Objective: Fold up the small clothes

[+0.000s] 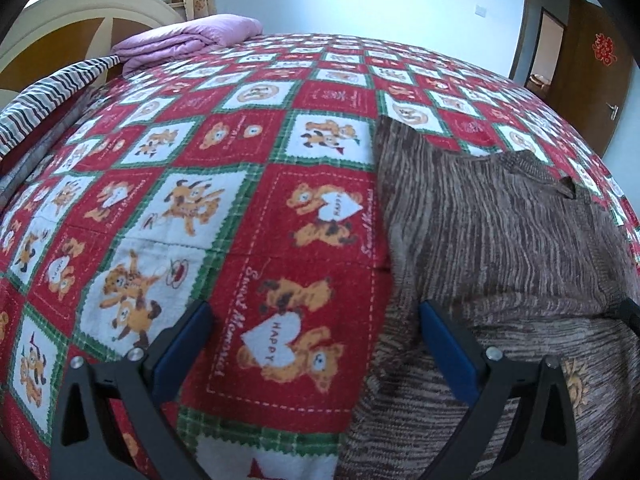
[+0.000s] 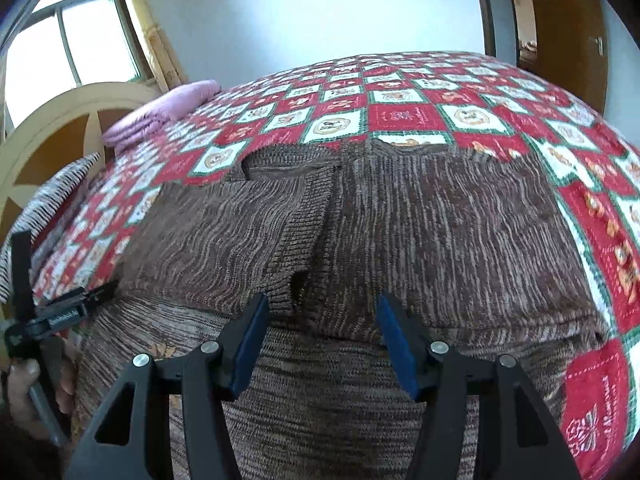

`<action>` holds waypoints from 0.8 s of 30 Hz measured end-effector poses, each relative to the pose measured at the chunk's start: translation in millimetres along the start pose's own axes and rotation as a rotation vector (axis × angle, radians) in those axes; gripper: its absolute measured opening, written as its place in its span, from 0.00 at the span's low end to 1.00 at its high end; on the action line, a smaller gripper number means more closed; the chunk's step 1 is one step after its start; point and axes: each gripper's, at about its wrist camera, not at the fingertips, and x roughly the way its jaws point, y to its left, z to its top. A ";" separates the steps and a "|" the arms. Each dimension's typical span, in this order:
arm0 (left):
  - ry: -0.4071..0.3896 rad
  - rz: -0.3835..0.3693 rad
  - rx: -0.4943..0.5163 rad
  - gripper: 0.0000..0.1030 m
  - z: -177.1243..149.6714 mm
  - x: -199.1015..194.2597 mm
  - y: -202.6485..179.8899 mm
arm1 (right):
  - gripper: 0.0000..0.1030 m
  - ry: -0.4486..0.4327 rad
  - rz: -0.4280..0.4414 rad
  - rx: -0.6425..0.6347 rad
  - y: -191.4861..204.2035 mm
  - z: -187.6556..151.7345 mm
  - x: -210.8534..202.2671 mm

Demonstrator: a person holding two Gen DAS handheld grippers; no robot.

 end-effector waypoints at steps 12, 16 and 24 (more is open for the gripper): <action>-0.105 0.074 0.119 1.00 39.4 -3.6 -29.5 | 0.58 -0.112 -0.302 -0.008 -54.0 34.7 -29.2; -0.098 0.191 0.172 1.00 48.8 12.5 -38.1 | 0.58 -0.053 -0.363 0.036 -89.2 41.0 -12.2; -0.048 0.180 0.137 1.00 32.1 24.3 -22.4 | 0.59 0.038 -0.339 0.100 -115.0 32.2 -1.2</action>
